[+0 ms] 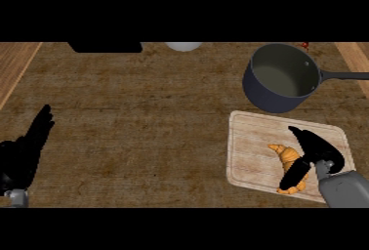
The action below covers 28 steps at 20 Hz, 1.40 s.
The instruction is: Pick the croissant from the cutting board and place it in the pot
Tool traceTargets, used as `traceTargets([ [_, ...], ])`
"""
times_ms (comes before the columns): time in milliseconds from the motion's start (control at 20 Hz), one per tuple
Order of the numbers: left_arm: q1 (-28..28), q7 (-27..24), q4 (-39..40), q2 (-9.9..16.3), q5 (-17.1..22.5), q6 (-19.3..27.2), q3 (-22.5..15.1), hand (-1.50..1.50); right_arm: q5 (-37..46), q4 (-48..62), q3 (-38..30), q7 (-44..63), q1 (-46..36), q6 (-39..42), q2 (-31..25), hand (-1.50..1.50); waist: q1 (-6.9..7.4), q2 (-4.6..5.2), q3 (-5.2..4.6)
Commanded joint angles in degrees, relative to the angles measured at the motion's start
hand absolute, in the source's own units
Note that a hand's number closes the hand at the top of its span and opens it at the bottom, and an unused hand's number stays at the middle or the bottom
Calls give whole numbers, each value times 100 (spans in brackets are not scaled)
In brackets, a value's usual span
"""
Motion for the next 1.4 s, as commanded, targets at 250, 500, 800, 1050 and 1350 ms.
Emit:
traceTargets([
  [250,43,224,-308,-189,-138,-136,143,0,632,176,80,-471,176,360,303,150,-1,-4,1],
  [500,-289,30,293,-295,-430,-116,192,0,892,112,-139,-793,373,307,397,150,-28,0,1],
  [800,109,61,-193,-415,-324,-235,227,0,1048,-145,2,-1293,225,562,490,150,10,-13,3],
  [1050,-157,-100,156,-297,-311,-381,215,0,1342,-1086,1453,-3095,-359,1164,285,150,196,-40,11],
  [1350,141,-226,19,-370,-316,-311,311,0,2240,-1478,1336,-4270,-92,99,-524,150,1,-16,5],
])
